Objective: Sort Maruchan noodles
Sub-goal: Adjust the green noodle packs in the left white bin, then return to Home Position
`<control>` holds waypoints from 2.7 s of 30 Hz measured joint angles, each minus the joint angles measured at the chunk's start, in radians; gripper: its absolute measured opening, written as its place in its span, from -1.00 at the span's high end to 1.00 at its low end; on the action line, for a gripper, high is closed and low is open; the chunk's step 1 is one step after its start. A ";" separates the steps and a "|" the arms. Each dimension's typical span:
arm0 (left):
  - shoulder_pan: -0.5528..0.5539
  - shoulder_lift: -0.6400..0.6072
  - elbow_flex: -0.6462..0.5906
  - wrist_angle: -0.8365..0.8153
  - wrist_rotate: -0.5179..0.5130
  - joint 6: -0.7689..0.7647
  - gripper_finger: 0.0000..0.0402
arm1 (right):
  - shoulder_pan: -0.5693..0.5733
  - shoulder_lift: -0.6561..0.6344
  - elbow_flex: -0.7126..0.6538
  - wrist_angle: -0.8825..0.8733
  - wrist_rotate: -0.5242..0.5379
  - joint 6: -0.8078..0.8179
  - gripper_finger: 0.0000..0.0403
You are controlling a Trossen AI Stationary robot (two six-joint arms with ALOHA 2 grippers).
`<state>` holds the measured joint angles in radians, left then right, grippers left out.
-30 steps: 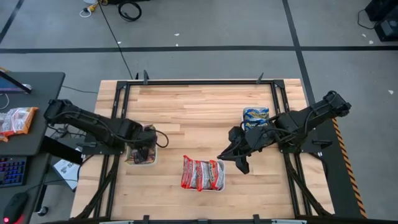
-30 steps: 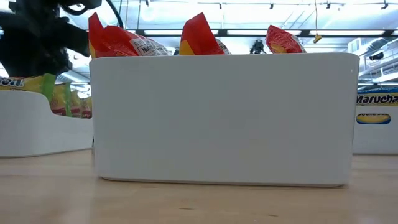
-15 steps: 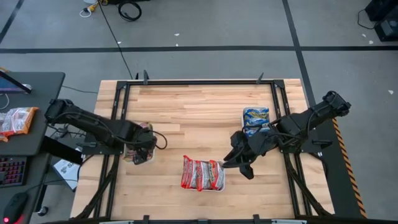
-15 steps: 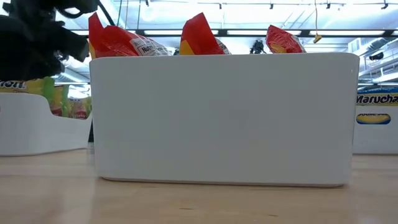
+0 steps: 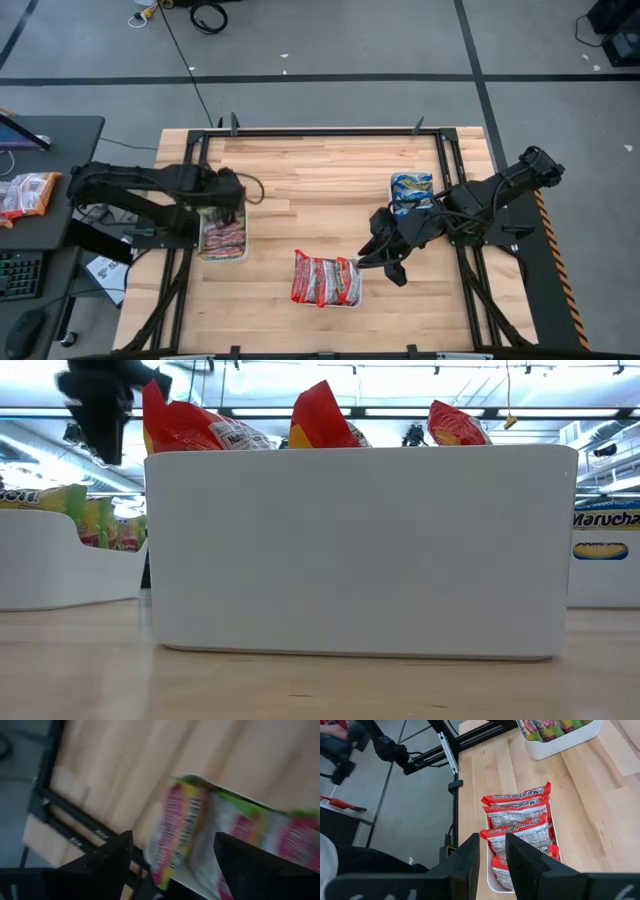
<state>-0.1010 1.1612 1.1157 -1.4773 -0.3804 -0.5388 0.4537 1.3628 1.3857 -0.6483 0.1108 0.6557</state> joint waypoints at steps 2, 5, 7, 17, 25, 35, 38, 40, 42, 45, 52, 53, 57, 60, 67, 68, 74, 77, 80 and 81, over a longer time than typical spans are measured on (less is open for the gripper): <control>0.070 -0.011 -0.033 0.022 -0.016 0.000 -0.40 | 0.000 0.000 0.000 0.003 0.000 -0.004 0.51; 0.164 -0.012 -0.105 0.093 0.061 0.025 -0.40 | 0.001 0.000 0.000 0.001 -0.003 -0.005 0.51; 0.203 -0.011 -0.162 0.134 0.151 0.070 -0.40 | 0.010 0.000 0.000 -0.004 -0.017 -0.005 0.51; 0.161 -0.009 -0.349 0.292 0.418 0.144 -0.40 | 0.086 0.000 0.000 -0.005 -0.028 -0.003 0.51; 0.142 -0.009 -0.156 0.138 0.438 0.142 -0.40 | 0.079 -0.021 0.000 -0.058 -0.028 -0.053 0.51; 0.142 -0.071 0.145 0.309 0.304 0.013 -0.36 | -0.057 -0.071 0.000 -0.146 -0.022 -0.421 0.52; 0.141 -0.144 0.112 0.621 0.289 0.006 -0.24 | -0.084 -0.096 0.000 -0.108 -0.002 -0.508 0.56; 0.136 -0.184 0.069 0.819 0.286 0.035 -0.10 | -0.097 -0.119 0.000 -0.083 -0.005 -0.553 0.61; 0.134 -0.211 0.021 0.976 0.273 0.087 0.11 | -0.107 -0.151 0.000 -0.077 -0.027 -0.596 0.68; 0.129 -0.239 -0.053 1.110 0.275 0.143 0.47 | -0.133 -0.211 0.000 -0.084 -0.096 -0.644 0.82; 0.129 -0.338 -0.262 1.273 0.314 0.212 0.94 | -0.238 -0.455 -0.206 0.168 -0.255 -0.629 0.91; 0.129 -0.363 -0.297 1.313 0.308 0.239 0.94 | -0.249 -0.500 -0.264 0.225 -0.234 -0.601 0.89; 0.144 -0.461 -0.385 1.285 0.181 0.273 0.95 | -0.284 -0.654 -0.456 0.338 -0.020 -0.556 0.82; 0.151 -0.498 -0.405 1.196 0.106 0.274 0.94 | -0.294 -0.738 -0.567 0.323 0.093 -0.509 0.82; 0.143 -0.507 -0.405 1.131 0.158 0.220 0.89 | -0.302 -0.821 -0.797 0.487 0.121 -0.471 0.83; 0.144 -0.507 -0.405 1.140 0.152 0.241 0.89 | -0.310 -0.824 -0.844 0.541 0.127 -0.476 0.83; 0.138 -0.575 -0.404 1.111 0.212 0.331 0.89 | -0.362 -0.836 -1.196 1.109 0.043 -0.408 0.83; 0.115 -0.649 -0.404 1.080 0.228 0.348 0.89 | -0.338 -0.863 -1.359 1.449 -0.061 -0.403 0.83; 0.090 -0.734 -0.404 1.085 0.224 0.415 0.89 | -0.305 -0.920 -1.373 1.472 -0.116 -0.496 0.83; 0.083 -0.758 -0.404 1.087 0.224 0.438 0.89 | -0.298 -0.940 -1.380 1.466 -0.123 -0.539 0.83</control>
<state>-0.0182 0.4035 0.7118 -0.3904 -0.1566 -0.1006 0.1561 0.4225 0.0060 0.8176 -0.0125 0.1170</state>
